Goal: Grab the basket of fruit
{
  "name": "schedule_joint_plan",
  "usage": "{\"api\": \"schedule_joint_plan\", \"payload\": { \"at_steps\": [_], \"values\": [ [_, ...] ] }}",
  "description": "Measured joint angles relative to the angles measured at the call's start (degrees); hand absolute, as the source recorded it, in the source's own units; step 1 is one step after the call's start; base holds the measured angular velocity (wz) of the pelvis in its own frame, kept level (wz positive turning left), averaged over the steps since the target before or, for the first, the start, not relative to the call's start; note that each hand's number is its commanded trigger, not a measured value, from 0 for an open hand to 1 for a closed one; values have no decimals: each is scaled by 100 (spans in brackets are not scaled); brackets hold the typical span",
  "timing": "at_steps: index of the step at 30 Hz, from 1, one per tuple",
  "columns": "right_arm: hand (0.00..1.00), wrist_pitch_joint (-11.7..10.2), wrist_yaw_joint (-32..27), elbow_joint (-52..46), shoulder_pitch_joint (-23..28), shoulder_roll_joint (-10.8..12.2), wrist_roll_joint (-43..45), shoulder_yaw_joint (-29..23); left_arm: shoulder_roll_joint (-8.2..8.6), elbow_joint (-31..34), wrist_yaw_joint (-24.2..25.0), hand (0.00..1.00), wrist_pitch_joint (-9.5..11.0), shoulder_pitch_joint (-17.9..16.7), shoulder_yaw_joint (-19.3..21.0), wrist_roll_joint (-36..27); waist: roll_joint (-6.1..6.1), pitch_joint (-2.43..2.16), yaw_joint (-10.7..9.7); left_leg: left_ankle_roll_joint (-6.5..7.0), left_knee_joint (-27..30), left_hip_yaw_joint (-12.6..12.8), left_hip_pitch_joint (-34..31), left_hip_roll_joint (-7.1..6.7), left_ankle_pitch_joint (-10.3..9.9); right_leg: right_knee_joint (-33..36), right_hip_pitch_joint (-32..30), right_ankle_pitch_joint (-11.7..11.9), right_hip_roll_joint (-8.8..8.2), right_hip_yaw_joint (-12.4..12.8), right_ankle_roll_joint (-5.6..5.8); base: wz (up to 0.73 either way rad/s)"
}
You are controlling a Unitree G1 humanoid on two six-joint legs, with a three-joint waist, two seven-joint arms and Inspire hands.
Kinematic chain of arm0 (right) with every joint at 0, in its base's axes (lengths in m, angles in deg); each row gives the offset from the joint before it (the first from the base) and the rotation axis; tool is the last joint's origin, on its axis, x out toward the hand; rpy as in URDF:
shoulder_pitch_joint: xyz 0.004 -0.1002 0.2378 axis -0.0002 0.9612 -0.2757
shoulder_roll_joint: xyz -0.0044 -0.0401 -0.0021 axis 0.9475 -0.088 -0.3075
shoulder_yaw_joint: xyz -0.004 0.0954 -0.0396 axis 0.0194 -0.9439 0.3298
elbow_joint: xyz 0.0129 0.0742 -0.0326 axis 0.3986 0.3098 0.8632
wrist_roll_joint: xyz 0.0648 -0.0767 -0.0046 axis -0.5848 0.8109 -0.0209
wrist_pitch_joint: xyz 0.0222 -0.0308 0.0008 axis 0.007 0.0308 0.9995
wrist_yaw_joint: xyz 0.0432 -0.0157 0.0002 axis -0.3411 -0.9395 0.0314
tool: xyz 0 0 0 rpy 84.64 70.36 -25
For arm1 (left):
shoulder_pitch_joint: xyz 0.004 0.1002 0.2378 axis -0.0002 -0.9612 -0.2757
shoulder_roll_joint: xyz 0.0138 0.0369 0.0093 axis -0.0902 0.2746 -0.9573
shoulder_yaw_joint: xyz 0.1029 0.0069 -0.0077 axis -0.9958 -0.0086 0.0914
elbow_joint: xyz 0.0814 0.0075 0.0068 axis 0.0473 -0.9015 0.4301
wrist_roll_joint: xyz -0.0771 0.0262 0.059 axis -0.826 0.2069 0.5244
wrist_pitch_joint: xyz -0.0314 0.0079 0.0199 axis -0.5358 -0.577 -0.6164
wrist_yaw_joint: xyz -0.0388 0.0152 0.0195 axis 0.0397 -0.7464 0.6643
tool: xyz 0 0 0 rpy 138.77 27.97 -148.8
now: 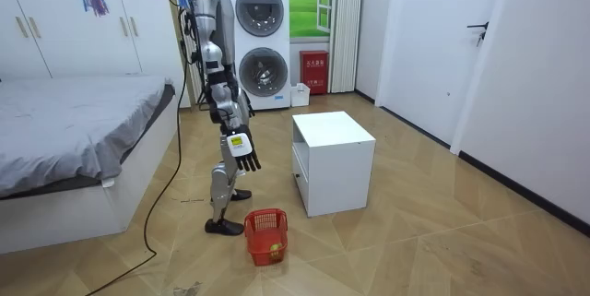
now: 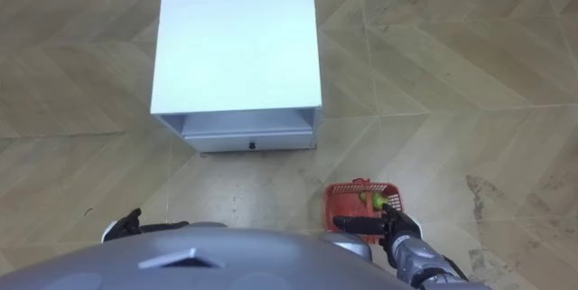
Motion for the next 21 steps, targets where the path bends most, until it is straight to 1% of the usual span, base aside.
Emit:
{"api": "schedule_joint_plan", "payload": {
  "at_steps": [8,12,16,21],
  "values": [
    [0,0,-75,6,-14,0,25,3,1,-50,-94,0,-5,7,-44,1,-11,11,9,0,-8,12,-19,1,0,0,-27,0,-1,3,0,0],
    [0,-2,-88,4,-15,-1,30,-7,2,-49,-120,0,-7,0,-40,5,-4,10,9,0,-10,15,-28,1,0,-1,-42,0,-1,9,0,0],
    [0,-3,-92,4,-11,-1,73,-49,12,-47,-184,0,-10,-16,43,175,-2,8,20,0,-16,27,-26,2,0,-1,-48,0,0,47,0,0],
    [0,-5,-93,4,-13,-2,69,-42,13,-32,-199,0,-11,1,25,241,0,2,13,0,-13,26,-37,2,0,0,-52,0,0,20,0,0]
  ]
}}
